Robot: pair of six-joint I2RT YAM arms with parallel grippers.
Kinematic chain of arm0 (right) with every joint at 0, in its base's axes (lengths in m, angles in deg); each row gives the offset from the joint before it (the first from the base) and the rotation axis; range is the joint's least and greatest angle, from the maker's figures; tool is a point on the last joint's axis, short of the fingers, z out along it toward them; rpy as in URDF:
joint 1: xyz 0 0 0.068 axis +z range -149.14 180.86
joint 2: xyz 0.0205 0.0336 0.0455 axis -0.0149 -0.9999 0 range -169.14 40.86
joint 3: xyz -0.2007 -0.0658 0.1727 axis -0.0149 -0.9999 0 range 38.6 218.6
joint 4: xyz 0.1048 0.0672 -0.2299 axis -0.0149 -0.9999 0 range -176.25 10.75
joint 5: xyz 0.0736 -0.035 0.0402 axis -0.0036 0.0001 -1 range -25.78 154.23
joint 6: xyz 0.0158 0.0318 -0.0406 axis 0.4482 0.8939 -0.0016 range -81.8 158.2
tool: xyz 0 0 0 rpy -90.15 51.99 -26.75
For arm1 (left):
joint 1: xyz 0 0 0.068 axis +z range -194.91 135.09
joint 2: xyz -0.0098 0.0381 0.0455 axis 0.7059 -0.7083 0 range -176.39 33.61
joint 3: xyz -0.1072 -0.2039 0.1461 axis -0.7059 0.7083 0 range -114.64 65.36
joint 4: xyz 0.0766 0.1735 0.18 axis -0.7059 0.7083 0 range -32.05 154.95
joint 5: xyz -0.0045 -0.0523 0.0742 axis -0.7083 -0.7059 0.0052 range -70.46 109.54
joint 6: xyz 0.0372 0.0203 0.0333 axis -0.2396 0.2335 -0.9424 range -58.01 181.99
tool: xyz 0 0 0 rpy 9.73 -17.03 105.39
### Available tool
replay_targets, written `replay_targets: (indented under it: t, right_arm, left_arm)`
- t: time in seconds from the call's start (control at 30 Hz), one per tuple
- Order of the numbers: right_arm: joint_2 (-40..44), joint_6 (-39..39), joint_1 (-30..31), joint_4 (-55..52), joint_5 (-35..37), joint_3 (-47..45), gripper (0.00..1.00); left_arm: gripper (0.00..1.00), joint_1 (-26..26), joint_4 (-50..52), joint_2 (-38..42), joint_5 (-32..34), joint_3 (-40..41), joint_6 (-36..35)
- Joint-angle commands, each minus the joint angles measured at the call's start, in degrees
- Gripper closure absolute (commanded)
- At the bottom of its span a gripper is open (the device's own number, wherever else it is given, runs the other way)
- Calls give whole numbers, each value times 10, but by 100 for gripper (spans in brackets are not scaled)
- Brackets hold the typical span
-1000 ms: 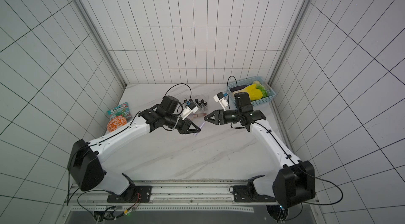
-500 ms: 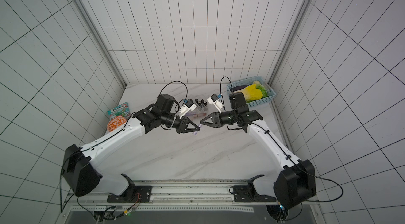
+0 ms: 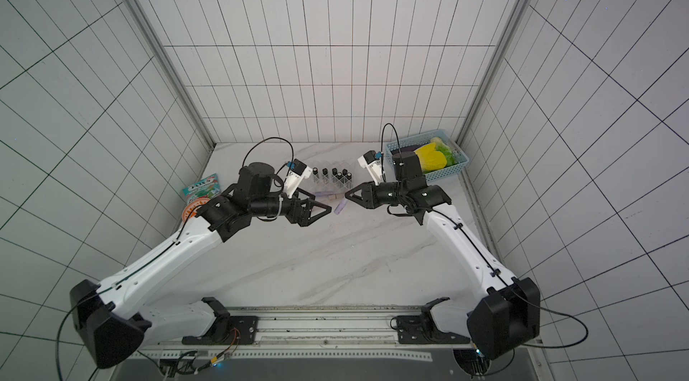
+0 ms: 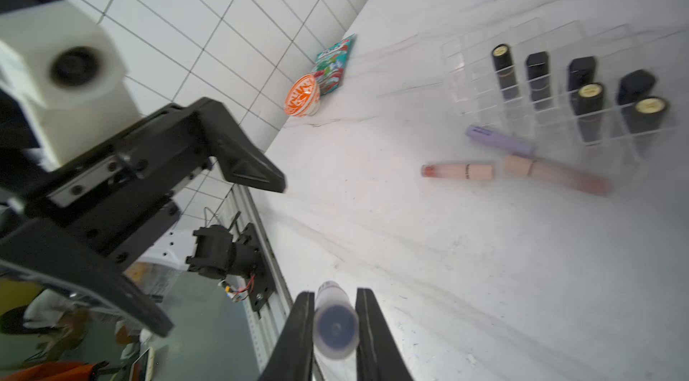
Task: Arrange the lipsticks in the organizer
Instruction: Place the lipstick in the storage box.
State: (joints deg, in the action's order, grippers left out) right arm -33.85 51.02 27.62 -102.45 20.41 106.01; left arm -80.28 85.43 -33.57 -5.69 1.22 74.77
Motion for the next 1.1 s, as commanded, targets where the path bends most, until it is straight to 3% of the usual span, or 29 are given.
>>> replay_targets:
  t: [0.0,0.17,0.4,0.73,1.07]
  right_arm:
    - [-45,-19,2,34,148,34,90]
    - [-104,-28,7,71,254,54,90]
    - [-175,-46,15,104,348,92,90]
    - [-287,-46,22,121,346,171,90]
    - [-336,-54,27,116,335,200,90]
  left_arm:
    - [7,13,-46,28,122,26,16]
    - [7,23,-57,31,173,55,22]
    - [7,35,-70,21,205,73,33]
    - [7,48,-76,24,208,89,29]
    - [7,52,-88,16,202,99,30]
